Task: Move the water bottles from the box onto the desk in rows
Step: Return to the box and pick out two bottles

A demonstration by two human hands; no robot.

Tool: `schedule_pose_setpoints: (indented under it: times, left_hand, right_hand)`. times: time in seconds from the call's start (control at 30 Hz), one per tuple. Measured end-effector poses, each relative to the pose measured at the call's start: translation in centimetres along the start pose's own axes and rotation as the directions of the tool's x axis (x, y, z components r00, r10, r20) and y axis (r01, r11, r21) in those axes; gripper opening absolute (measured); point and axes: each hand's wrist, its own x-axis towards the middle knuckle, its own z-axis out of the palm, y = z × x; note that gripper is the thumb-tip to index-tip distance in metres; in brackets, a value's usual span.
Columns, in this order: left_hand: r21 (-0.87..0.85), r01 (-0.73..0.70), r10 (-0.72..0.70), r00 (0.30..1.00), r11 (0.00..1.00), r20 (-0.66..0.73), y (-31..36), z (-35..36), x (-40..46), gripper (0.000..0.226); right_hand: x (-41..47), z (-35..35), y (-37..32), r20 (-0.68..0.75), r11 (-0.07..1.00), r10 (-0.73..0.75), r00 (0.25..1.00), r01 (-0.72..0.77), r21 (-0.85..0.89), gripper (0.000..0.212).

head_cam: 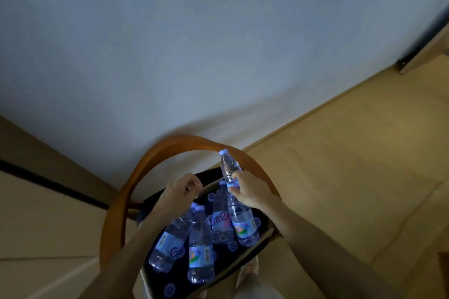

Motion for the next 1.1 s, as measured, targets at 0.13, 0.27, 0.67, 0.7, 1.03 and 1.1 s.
schedule_pose_setpoints:
  times: [0.13, 0.27, 0.67, 0.7, 1.03, 1.1]
  left_hand:
    - [-0.030, 0.086, -0.088, 0.994, 0.996, -0.061, -0.3, 1.5, -0.2, 0.013]
    - [-0.026, 0.165, -0.167, 0.981, 0.986, -0.100, -0.5, 2.3, -0.4, 0.006]
    - [0.029, 0.106, -0.106, 0.994, 0.994, 0.000, 1.6, 2.4, 10.4, 0.012]
    - [0.046, 0.114, -0.115, 0.993, 0.992, 0.017, 2.0, 2.5, 11.5, 0.015]
    - [0.297, 0.169, -0.252, 0.931, 0.940, 0.265, 3.1, 5.4, 19.1, 0.047]
    - [0.304, 0.192, -0.275, 0.926, 0.933, 0.259, 2.5, 6.1, 20.0, 0.047]
  right_hand:
    - [2.4, 0.6, 0.9, 0.166, 0.992, -0.090, 0.982, 0.103, -0.072, 0.053]
    - [3.9, 1.1, 1.1, 0.287, 0.982, -0.097, 0.953, 0.138, -0.128, 0.054]
    - [3.6, 1.1, 1.8, 0.238, 0.995, -0.095, 0.967, 0.096, 0.007, 0.039]
    - [3.5, 1.1, 2.0, 0.234, 0.996, -0.088, 0.968, 0.086, 0.020, 0.039]
    - [2.2, 1.2, 4.3, 0.131, 0.992, -0.058, 0.990, 0.042, 0.121, 0.030]
    - [2.0, 1.0, 4.9, 0.133, 0.992, -0.041, 0.990, 0.025, 0.121, 0.030]
